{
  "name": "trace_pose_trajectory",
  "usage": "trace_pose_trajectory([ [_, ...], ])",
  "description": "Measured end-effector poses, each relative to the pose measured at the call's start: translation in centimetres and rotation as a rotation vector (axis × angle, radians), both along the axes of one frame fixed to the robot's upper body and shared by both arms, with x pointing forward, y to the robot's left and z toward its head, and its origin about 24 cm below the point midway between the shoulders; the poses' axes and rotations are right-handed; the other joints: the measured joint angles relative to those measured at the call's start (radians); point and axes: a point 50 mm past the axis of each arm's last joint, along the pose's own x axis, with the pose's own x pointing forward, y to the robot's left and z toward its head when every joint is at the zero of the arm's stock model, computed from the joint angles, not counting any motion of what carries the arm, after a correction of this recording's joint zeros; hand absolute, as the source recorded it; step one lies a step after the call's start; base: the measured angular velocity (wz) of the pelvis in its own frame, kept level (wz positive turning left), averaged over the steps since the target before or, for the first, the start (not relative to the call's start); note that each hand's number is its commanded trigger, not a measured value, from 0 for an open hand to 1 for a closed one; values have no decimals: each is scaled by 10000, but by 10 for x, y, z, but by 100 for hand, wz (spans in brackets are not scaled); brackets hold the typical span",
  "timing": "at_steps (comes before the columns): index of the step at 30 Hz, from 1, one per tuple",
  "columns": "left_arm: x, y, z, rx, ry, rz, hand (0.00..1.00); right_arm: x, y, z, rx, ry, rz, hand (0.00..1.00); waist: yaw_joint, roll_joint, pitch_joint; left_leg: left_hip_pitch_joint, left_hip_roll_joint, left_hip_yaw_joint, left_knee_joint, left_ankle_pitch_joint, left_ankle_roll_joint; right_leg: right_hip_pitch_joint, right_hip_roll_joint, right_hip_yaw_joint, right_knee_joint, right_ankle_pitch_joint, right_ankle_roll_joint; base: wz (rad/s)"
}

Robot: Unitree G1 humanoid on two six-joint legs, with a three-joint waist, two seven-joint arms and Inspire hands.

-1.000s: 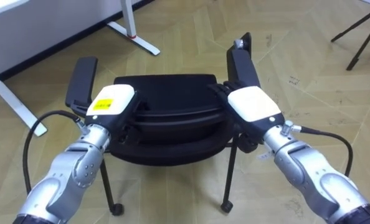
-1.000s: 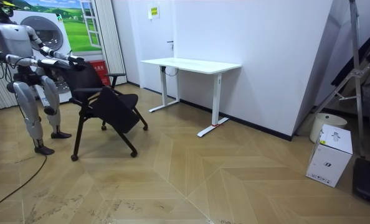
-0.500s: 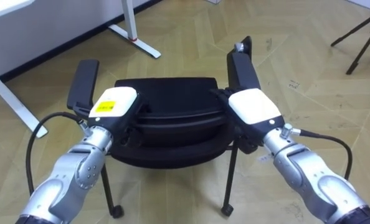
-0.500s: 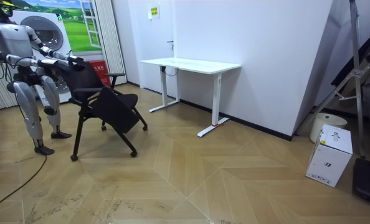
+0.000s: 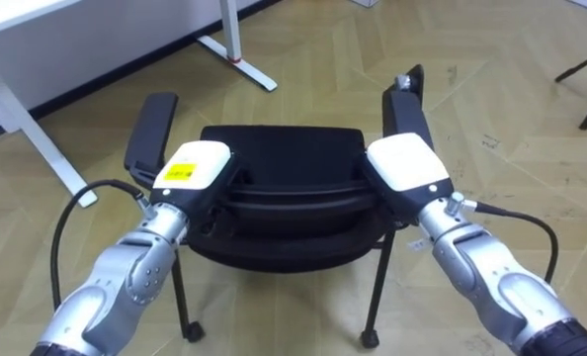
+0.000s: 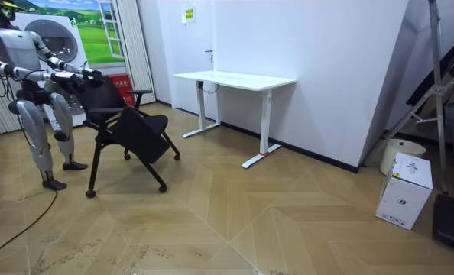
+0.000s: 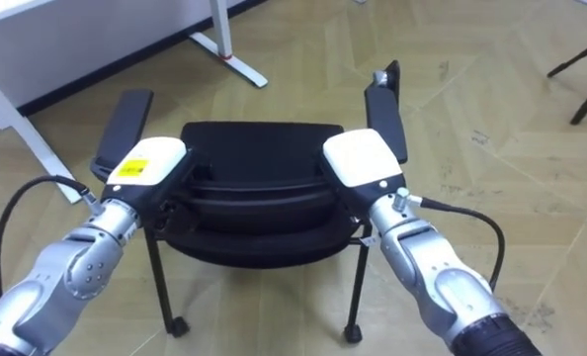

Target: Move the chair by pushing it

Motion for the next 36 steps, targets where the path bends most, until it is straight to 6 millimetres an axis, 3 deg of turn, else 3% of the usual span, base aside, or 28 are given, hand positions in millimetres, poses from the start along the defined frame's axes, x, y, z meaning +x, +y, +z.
trace_pose_trajectory([
  [36,1,1,1,10,-161,24,100,-1,1,2,-139,-43,194,100,-58,27,16,-133,-5,-200,71,0,0,-27,-26,-164,21,-5,8,1],
])
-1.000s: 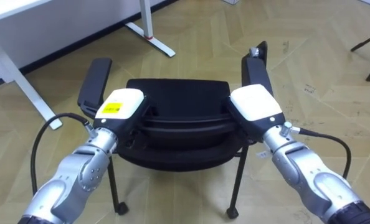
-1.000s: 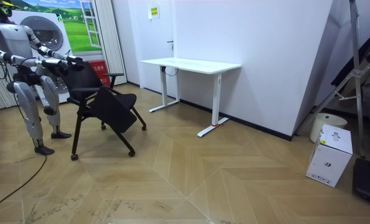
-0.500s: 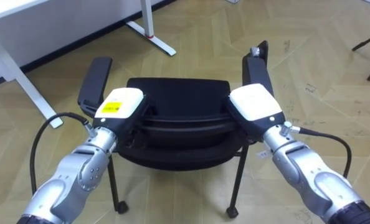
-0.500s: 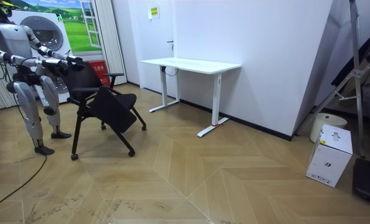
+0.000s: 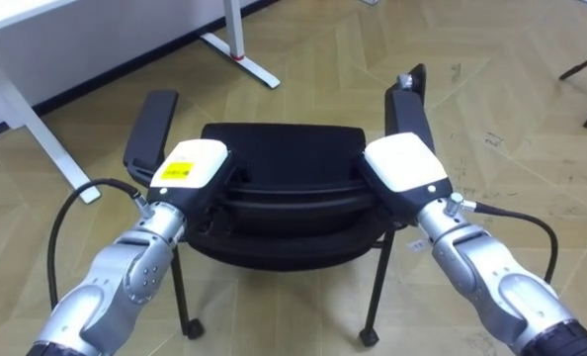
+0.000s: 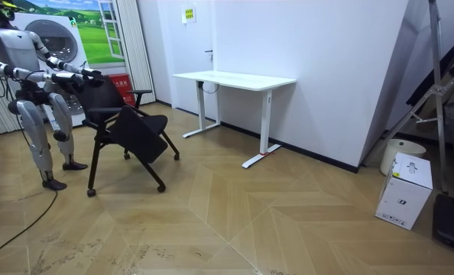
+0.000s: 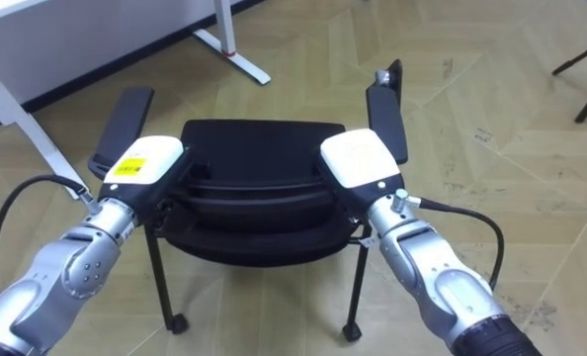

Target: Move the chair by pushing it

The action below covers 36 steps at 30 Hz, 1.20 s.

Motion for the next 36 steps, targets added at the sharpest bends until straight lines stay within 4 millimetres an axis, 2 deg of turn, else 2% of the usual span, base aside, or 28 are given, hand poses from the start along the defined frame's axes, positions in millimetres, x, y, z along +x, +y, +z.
trace_pose_trajectory([
  [6,-1,1,-5,29,208,-12,100,-1,1,-3,6,203,20,100,-2,-12,35,40,-2,-8,241,-1,-1,178,-53,-76,58,-5,5,1],
  [8,2,2,-4,66,192,-37,100,0,0,-3,43,218,-37,100,-13,-130,204,-108,-10,-15,798,-44,-57,164,-158,-174,451,-178,-23,14],
  [9,2,2,-4,69,205,-65,100,0,-1,-4,54,254,-65,100,-19,-153,219,-170,5,-23,1013,-118,-65,158,-180,-227,585,-254,-27,21],
  [11,2,2,-6,52,194,-162,100,0,-3,-5,179,342,-54,100,-58,-189,265,-673,150,-44,2348,-587,-136,112,-214,-368,1176,-747,-110,19],
  [13,2,2,-7,30,244,-215,100,-1,-4,-7,239,402,-69,100,-48,-169,270,-1097,309,-41,3497,-809,-142,5,-236,-485,1782,-1134,-193,16],
  [14,1,3,-8,44,294,-225,100,-3,-5,-8,254,430,10,100,-72,-173,268,-1394,378,-61,4174,-815,-134,-3,-249,-552,2021,-1347,-259,23],
  [16,1,2,-11,13,423,-207,100,-5,-7,-9,296,467,28,100,-97,-26,238,-1824,603,-116,5160,-802,-121,65,-194,-663,2146,-1557,-358,24],
  [17,1,1,-13,-25,539,-192,100,-7,-8,-10,312,523,0,100,-110,64,253,-2072,790,-117,5823,-674,-68,210,-77,-736,2143,-1653,-443,23],
  [18,0,1,-15,-49,632,-185,100,-8,-8,-12,342,601,-16,100,-117,82,290,-2493,911,-114,6542,-361,60,376,-27,-747,2148,-1748,-520,21],
  [19,-1,1,-16,-61,684,-169,100,-9,-8,-13,362,643,-23,100,-61,32,265,-2663,895,-120,6691,-389,134,392,-54,-748,2181,-1822,-542,30],
  [20,-3,0,-18,-133,722,-186,100,-10,-10,-13,357,623,-24,100,-103,-14,234,-3031,721,-75,6268,-634,167,339,-97,-777,2234,-1924,-576,18],
  [21,-3,-2,-17,-197,700,-217,100,-10,-13,-12,309,531,-8,100,-101,-34,224,-3506,354,-36,5604,-635,176,214,-193,-761,2376,-2057,-617,7],
  [22,-3,-3,-17,-226,689,-237,100,-10,-13,-11,302,489,-15,100,-64,-33,201,-3711,226,15,5147,-584,188,158,-244,-739,2445,-2101,-592,-19],
  [23,-3,-4,-17,-287,712,-294,100,-11,-16,-11,283,424,-40,100,-8,9,172,-3979,-74,199,3959,-346,241,172,-292,-742,2482,-2133,-535,-31],
  [24,-6,-5,-19,-348,739,-349,100,-13,-18,-13,273,410,-64,100,38,73,126,-4002,-223,473,2743,155,429,267,-308,-797,2467,-2203,-500,-28],
  [25,-7,-6,-20,-359,749,-389,100,-15,-18,-14,295,433,-82,100,68,83,121,-3988,-298,536,2313,518,571,380,-307,-784,2461,-2265,-458,-22],
  [26,-10,-5,-21,-364,774,-434,100,-18,-19,-17,339,491,-102,100,132,63,2,-3897,-421,495,1914,1238,704,520,-338,-722,2468,-2412,-364,0],
  [27,-11,-4,-19,-312,678,-478,100,-19,-18,-15,391,423,-80,100,87,11,-31,-3799,-533,538,1755,1691,925,591,-408,-738,2469,-2552,-215,6],
  [28,-10,-4,-16,-297,597,-482,100,-19,-18,-13,424,341,-83,100,49,10,-32,-3800,-582,571,1757,1755,984,599,-459,-750,2477,-2597,-152,7],
  [29,-9,-4,-12,-250,440,-480,100,-18,-18,-10,490,169,-85,100,61,-42,-13,-3767,-694,733,1784,1766,1043,605,-604,-670,2499,-2663,-32,-10],
  [30,-7,-3,-8,-187,310,-540,100,-17,-18,-8,524,20,-118,100,134,-189,68,-3675,-818,907,1830,1726,1179,655,-792,-542,2555,-2766,114,-18],
  [31,-6,-4,-6,-162,242,-566,100,-16,-18,-7,550,-39,-141,100,179,-242,80,-3664,-891,984,1928,1665,1269,675,-908,-509,2622,-2852,180,-20],
  [32,-6,-4,-5,-153,202,-602,100,-16,-19,-6,592,-116,-168,100,199,-339,50,-3689,-1085,1111,2217,1496,1487,715,-1139,-452,2751,-3002,334,-13],
  [33,-5,-4,-3,-188,174,-630,100,-15,-19,-4,624,-217,-202,100,174,-443,31,-3683,-1312,1127,2458,1168,1586,712,-1408,-443,3093,-3165,515,-8],
  [34,-4,-5,-2,-235,164,-653,100,-14,-20,-2,628,-277,-232,100,150,-447,34,-3691,-1410,1139,2641,975,1670,652,-1552,-487,3470,-3207,587,0],
  [35,-2,-7,-1,-311,177,-629,100,-13,-21,-1,636,-332,-268,100,29,-377,44,-3681,-1490,1164,3025,573,1819,277,-1840,-488,4719,-3077,651,6],
  [36,0,-7,-1,-342,257,-660,100,-13,-21,-1,603,-241,-317,100,-11,-401,61,-3509,-1621,1209,3215,305,1885,-254,-2206,-246,6301,-2548,607,6],
])
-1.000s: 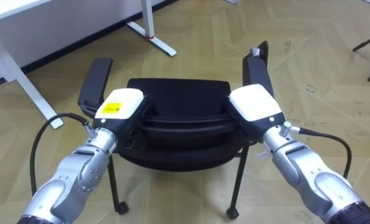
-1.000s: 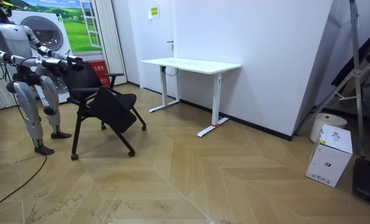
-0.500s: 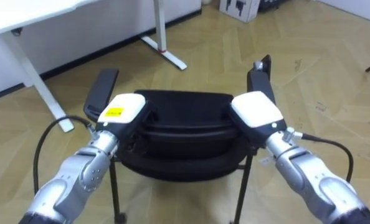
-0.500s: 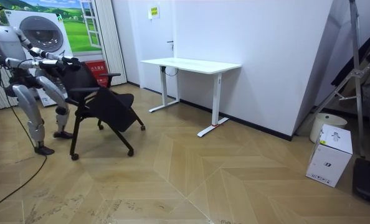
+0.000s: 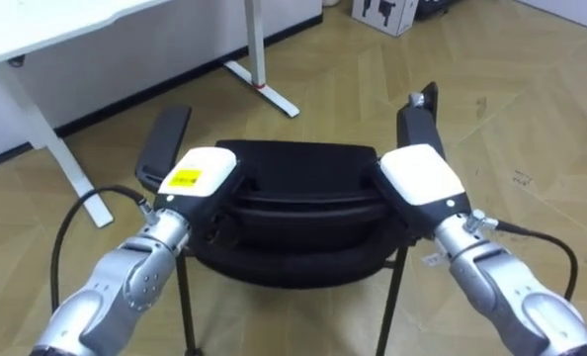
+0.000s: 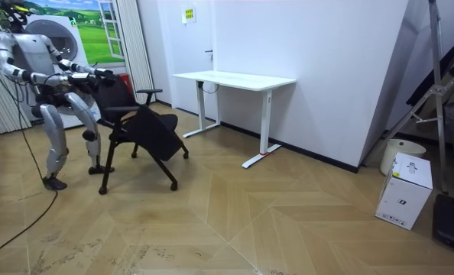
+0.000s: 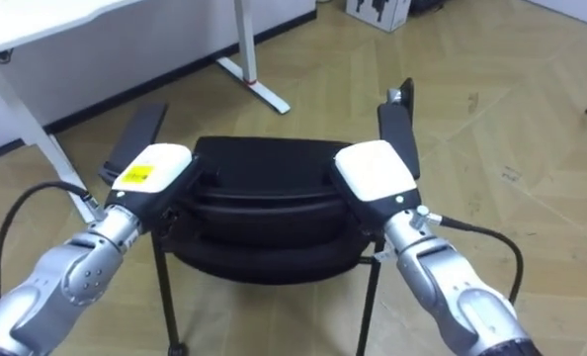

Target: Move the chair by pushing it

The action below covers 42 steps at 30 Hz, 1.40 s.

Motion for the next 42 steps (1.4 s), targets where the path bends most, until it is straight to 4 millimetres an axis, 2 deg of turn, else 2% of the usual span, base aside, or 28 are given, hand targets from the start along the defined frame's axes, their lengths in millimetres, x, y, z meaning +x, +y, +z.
trace_pose_trajectory([
  [1,0,-1,-2,-6,65,-17,100,0,0,-1,-27,81,-2,100,-1,7,14,149,-31,25,69,-89,78,-270,-97,182,678,418,-27,0],
  [3,-1,0,-7,-17,211,-27,100,-1,0,-4,-87,399,54,100,-5,174,80,642,-57,-21,202,-655,194,-1092,-170,846,2474,2404,-182,-8],
  [4,-1,0,-7,-29,180,-31,100,-1,0,-4,-77,387,69,100,-24,231,101,708,-65,-70,214,-738,214,-1298,-172,936,2777,2668,-184,-4],
  [5,0,1,-6,-49,78,-28,100,-1,0,-4,-39,344,72,100,-39,297,95,762,-59,-115,214,-877,266,-1802,-166,1067,3313,2626,-137,9],
  [7,1,1,-5,-40,-27,-57,100,-1,0,-2,26,254,60,100,-110,404,160,933,-56,-241,168,-1024,305,-2533,-21,1065,3524,2220,-98,10],
  [10,1,5,-3,28,-152,-101,100,-1,2,-1,65,201,128,100,-86,468,177,1166,2,-372,112,-1305,262,-3789,672,1069,2334,1788,-132,6],
  [12,-1,7,-5,64,-200,-90,100,-2,3,-3,87,265,211,100,-44,458,189,1523,32,-497,94,-1535,159,-4162,1332,1028,-90,1789,-147,13],
  [13,-2,7,-5,63,-192,-89,100,-3,2,-4,87,279,239,100,-59,457,188,1616,24,-579,109,-1609,111,-4159,1458,1018,-786,1866,-229,35],
  [15,-4,7,-7,125,-144,-142,100,-9,1,-7,196,313,282,100,-290,413,149,1974,0,-1039,123,-1923,-7,-3927,1834,825,-3255,2465,-367,62],
  [16,-4,8,-7,157,-118,-161,100,-10,1,-7,210,346,306,100,-327,387,119,2071,-16,-1177,137,-2045,-26,-3856,1909,822,-3723,2650,-395,67],
  [17,-5,9,-8,162,-92,-167,100,-11,1,-8,245,392,331,100,-480,360,84,2239,-26,-1532,251,-2266,-162,-3665,1961,779,-4064,3238,-555,61],
  [18,-6,9,-9,173,-74,-157,100,-11,2,-8,252,436,342,100,-506,346,41,2437,25,-1780,287,-2430,-322,-3406,2086,762,-4023,3528,-818,57],
  [19,-6,9,-9,178,-73,-152,100,-10,2,-8,239,464,345,100,-486,352,31,2537,79,-1865,283,-2506,-398,-3327,2164,758,-3972,3562,-902,37],
  [20,-6,9,-8,184,-99,-133,100,-9,2,-7,194,500,368,100,-433,389,-14,2706,230,-1946,288,-2694,-541,-3213,2304,688,-3820,3556,-1199,26],
  [21,-5,10,-8,171,-137,-84,100,-7,3,-5,162,494,369,100,-414,450,-46,2882,375,-2086,305,-2895,-666,-3135,2379,512,-3570,3448,-1539,23],
  [22,-5,9,-8,156,-128,-57,100,-6,3,-5,149,490,357,100,-390,496,-67,2979,456,-2157,307,-2979,-742,-3084,2445,433,-3464,3279,-1575,21],
  [24,-5,11,-8,200,-140,4,100,-5,7,-5,168,564,333,100,-350,574,-72,3238,907,-1995,795,-3152,-1020,-2748,2650,106,-3053,2533,-1768,28],
  [25,-5,12,-8,204,-134,27,100,-4,7,-4,149,603,351,100,-350,558,-63,3179,1000,-1916,1191,-3148,-1040,-2655,2656,32,-2907,2335,-1810,32],
  [26,-6,13,-9,211,-78,79,100,-4,8,-5,143,694,369,100,-290,560,-40,3010,1251,-1691,2100,-3024,-1253,-2414,2702,-73,-2683,1984,-1909,20],
  [27,-8,13,-11,195,-45,125,100,-6,9,-7,166,777,383,100,-234,576,-23,2789,1532,-1539,3137,-2775,-1635,-2134,2786,-150,-2518,1698,-1947,16],
  [28,-9,14,-12,195,-43,140,100,-6,9,-8,169,795,413,100,-207,568,-14,2652,1661,-1466,3665,-2581,-1721,-2020,2807,-197,-2430,1539,-1988,22],
  [30,-11,14,-13,169,-72,133,100,-7,9,-8,193,794,449,100,-190,509,29,1923,1977,-1492,5364,-1451,-1835,-1652,2824,-421,-2296,1127,-2185,28],
  [33,-11,13,-13,42,-220,227,100,-4,8,-5,155,616,430,100,99,417,105,1129,2071,-1624,5585,-1414,-1853,-1378,2761,-563,-2370,896,-2366,1],
  [37,-11,12,-12,106,-415,212,100,-3,7,-4,65,582,444,100,59,152,128,190,2090,-1401,4040,-1405,-1863,-939,2524,-883,-2936,790,-2327,32],
  [38,-10,10,-12,110,-474,185,100,-3,6,-3,63,552,427,100,50,40,181,16,2069,-1328,3186,-1389,-1871,-802,2510,-965,-3110,767,-2319,30],
  [39,-10,9,-11,131,-542,179,100,-3,5,-2,34,499,409,100,30,89,103,-199,1987,-1304,2333,-1292,-1917,-709,2510,-1070,-3306,758,-2304,29],
  [40,-10,7,-11,141,-590,183,100,-3,4,-1,4,463,412,100,35,50,104,-290,1917,-1282,1852,-1200,-1904,-662,2493,-1117,-3390,754,-2295,26],
  [42,-9,5,-6,180,-830,153,100,-2,2,2,-99,332,452,100,48,-108,93,-487,1593,-943,-218,-351,-1787,-516,2435,-1283,-3691,734,-2259,22],
])
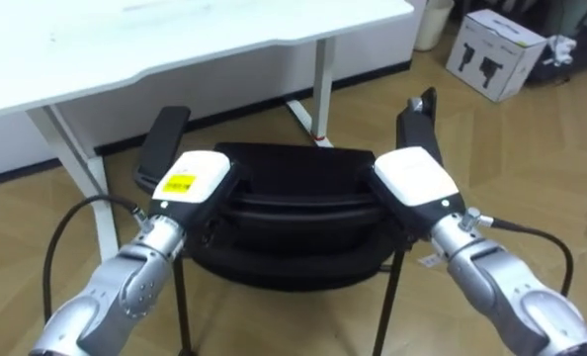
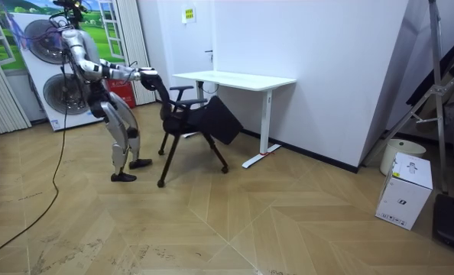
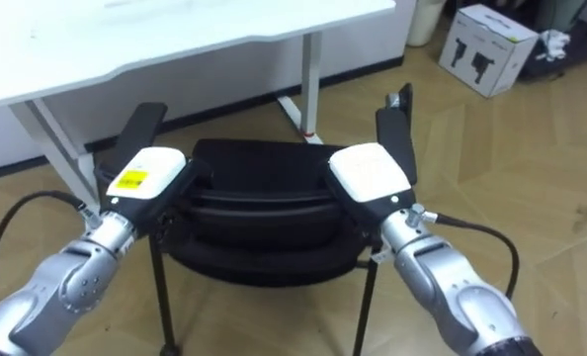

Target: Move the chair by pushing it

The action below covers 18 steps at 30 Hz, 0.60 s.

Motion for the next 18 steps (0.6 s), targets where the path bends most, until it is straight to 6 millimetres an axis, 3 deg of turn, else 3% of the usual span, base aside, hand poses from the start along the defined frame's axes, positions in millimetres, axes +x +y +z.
trace_pose_trajectory([
  [1,0,0,1,15,-32,-5,100,0,0,0,-7,-16,9,100,9,-52,-3,-7,-37,58,-409,338,58,53,-16,-14,-45,-7,13,15],
  [3,-1,0,1,26,-58,28,100,0,1,1,-8,-59,13,100,64,-99,-46,180,-359,78,-1460,1484,157,291,-22,-54,-216,-83,108,8],
  [5,-1,1,4,2,-157,62,100,1,2,4,-51,-190,10,100,115,-101,-55,284,-529,-14,-1674,1994,276,360,-28,-78,-233,-183,199,3],
  [7,0,1,6,3,-204,77,100,1,2,5,5,-229,1,100,222,-143,-53,363,-638,-73,-1642,2249,413,473,-70,-101,-191,-260,337,4],
  [10,1,0,7,16,-85,120,100,1,2,5,-21,-236,11,100,219,-234,-50,530,-924,-52,-1606,2084,537,708,-344,-230,-158,-410,622,17],
  [13,1,-2,8,-40,-43,137,100,2,0,8,-14,-330,-35,100,244,-313,-48,622,-1151,537,-1461,1669,895,754,-744,-269,337,-762,1278,16],
  [14,1,-2,8,-59,-6,135,100,2,0,8,-53,-286,-7,100,245,-428,-61,799,-1333,810,-1511,1531,1029,629,-1077,-238,1014,-932,1598,23],
  [15,1,-3,9,-69,-22,143,100,3,1,10,-47,-269,23,100,245,-526,-60,865,-1529,871,-1422,1355,1104,322,-1446,-117,2006,-985,1788,26],
  [17,2,-4,11,-66,-7,119,100,3,1,11,-15,-291,37,100,236,-644,-48,872,-1748,863,-1041,1041,1236,-15,-1850,79,3187,-894,1935,31],
  [18,3,-4,11,-58,44,125,100,3,-1,11,-9,-263,-20,100,227,-642,-50,891,-1762,772,-684,772,1299,-34,-1914,219,3600,-750,1890,31],
])
